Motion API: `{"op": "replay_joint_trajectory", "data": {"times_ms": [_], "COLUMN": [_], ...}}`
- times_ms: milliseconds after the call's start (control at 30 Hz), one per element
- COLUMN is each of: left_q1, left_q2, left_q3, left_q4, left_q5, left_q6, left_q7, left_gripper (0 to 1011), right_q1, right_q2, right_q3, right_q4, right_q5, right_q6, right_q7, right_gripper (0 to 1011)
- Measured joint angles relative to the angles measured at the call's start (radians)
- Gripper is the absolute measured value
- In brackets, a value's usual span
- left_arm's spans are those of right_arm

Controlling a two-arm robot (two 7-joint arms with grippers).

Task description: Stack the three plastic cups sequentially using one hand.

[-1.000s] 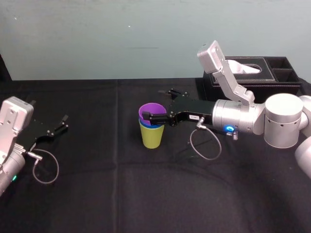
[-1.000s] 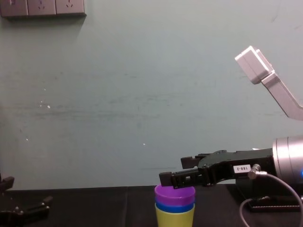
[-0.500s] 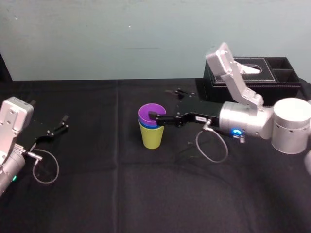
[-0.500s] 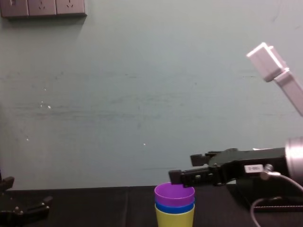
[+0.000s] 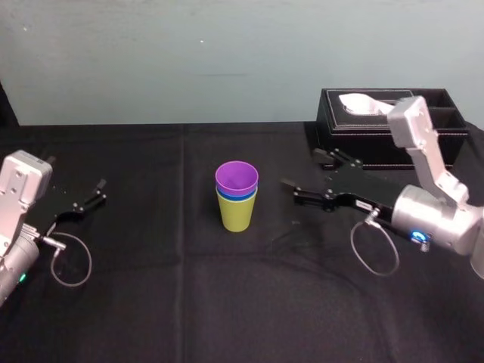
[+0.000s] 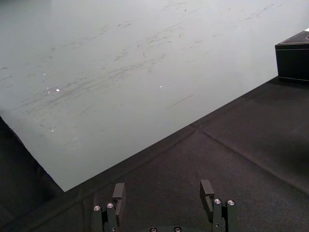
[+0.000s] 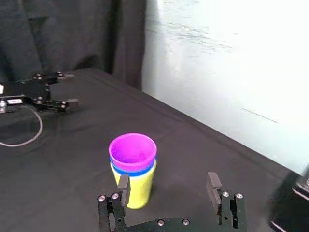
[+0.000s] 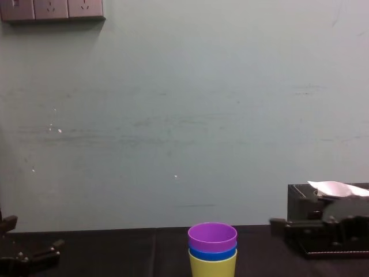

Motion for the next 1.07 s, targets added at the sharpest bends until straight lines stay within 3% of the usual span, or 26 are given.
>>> {"op": "replay_joint_trajectory", "data": {"times_ms": [400, 1067], "left_q1": [0.0, 0.0], "left_q2": [0.0, 0.0], "left_q3": [0.0, 0.0], "left_q4": [0.0, 0.0], "left_q5": [0.0, 0.0], "left_q6": [0.0, 0.0], "left_q7": [0.0, 0.0], "left_gripper": [1010, 1010], "right_q1": [-0.094, -0.098], "right_q2": [0.003, 0.0], "right_q3": [0.067, 0.069], "right_q4": [0.018, 0.026], "right_q5": [0.015, 0.017], "right_q6": [-0.056, -0.059], "right_q7": [-0.009, 0.002], "right_gripper": [1000, 1000]}}
